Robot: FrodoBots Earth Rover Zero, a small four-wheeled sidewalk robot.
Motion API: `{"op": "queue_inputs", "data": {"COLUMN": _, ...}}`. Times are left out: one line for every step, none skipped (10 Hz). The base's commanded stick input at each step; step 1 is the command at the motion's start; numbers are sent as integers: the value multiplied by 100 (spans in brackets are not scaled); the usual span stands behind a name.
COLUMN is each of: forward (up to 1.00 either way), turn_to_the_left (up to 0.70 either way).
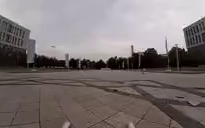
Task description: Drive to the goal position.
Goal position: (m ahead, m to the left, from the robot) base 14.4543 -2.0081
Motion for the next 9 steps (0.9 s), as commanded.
{"op": "queue_inputs", "data": {"forward": 60, "turn_to_the_left": 0}}
{"op": "queue_inputs", "data": {"forward": 60, "turn_to_the_left": 0}}
{"op": "queue_inputs", "data": {"forward": 60, "turn_to_the_left": 0}}
{"op": "queue_inputs", "data": {"forward": 60, "turn_to_the_left": 0}}
{"op": "queue_inputs", "data": {"forward": 60, "turn_to_the_left": 0}}
{"op": "queue_inputs", "data": {"forward": 60, "turn_to_the_left": 0}}
{"op": "queue_inputs", "data": {"forward": 60, "turn_to_the_left": 0}}
{"op": "queue_inputs", "data": {"forward": 60, "turn_to_the_left": 0}}
{"op": "queue_inputs", "data": {"forward": 60, "turn_to_the_left": 0}}
